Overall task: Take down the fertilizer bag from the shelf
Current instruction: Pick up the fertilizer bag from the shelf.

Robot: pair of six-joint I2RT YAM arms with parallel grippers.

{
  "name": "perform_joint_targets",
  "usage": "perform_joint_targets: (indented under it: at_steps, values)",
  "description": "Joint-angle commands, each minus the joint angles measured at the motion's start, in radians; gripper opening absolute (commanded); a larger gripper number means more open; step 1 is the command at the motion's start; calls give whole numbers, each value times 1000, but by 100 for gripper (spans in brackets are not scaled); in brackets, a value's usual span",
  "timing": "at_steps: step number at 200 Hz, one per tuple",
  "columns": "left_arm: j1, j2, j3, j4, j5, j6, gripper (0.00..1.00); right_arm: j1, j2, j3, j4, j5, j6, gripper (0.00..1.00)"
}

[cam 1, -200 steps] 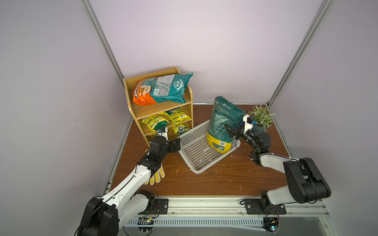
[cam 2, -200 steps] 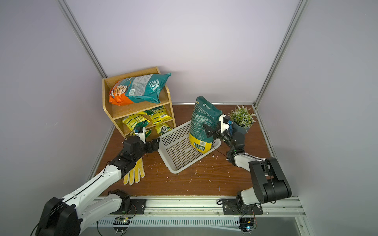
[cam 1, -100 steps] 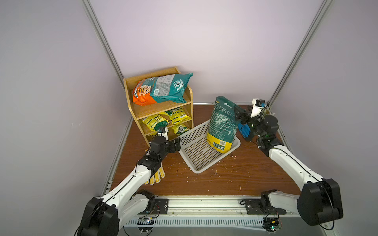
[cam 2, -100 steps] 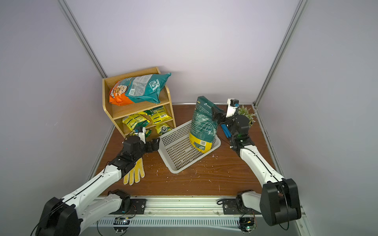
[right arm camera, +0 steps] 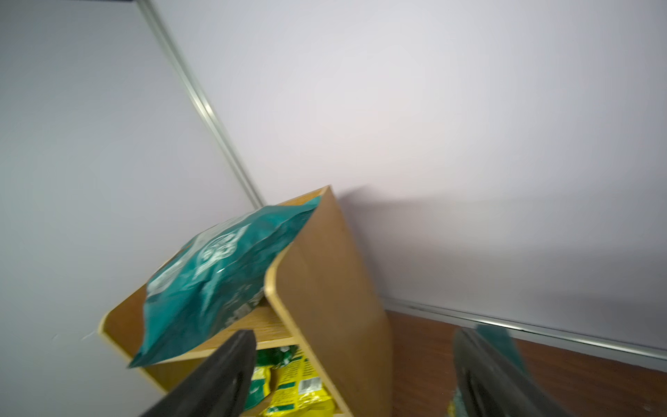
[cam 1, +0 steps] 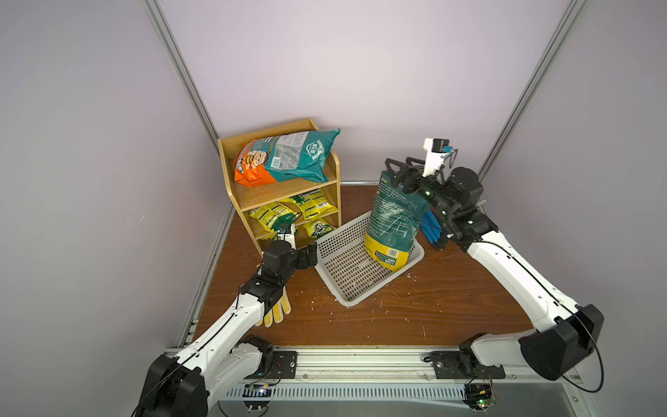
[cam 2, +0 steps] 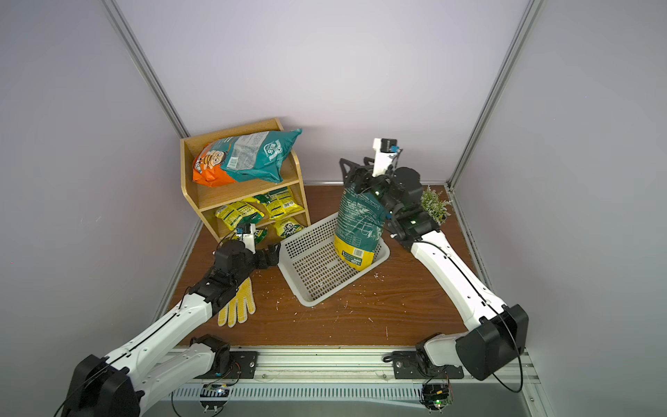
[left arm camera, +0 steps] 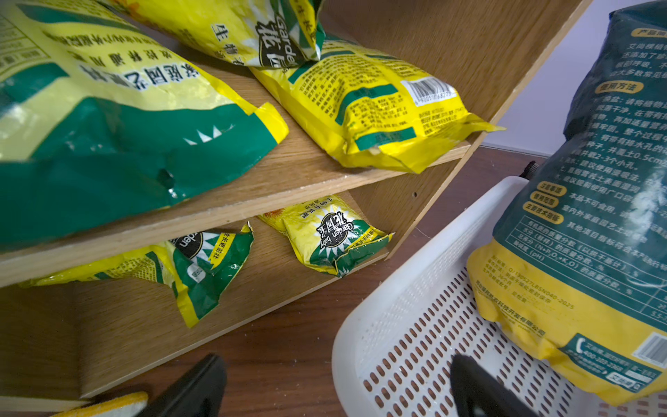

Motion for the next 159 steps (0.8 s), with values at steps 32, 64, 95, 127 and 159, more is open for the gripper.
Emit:
perform_joint_targets:
  at_steps: [32, 64, 95, 127, 159]
  values:
    - [-10, -27, 25, -23, -41, 42, 100, 187, 177, 158, 48, -79, 69, 91]
    - [-10, -46, -8, -21, -64, 66, 100, 240, 289, 252, 97, -121, 106, 91]
    - [-10, -54, -32, -10, -77, 90, 100, 255, 412, 364, 157, -152, 171, 90]
    - [-10, -54, -35, 11, -91, 111, 100, 270, 529, 500, 191, -183, 224, 86]
    - [-9, -48, -28, 25, -90, 123, 100, 275, 612, 615, 182, -189, 241, 65]
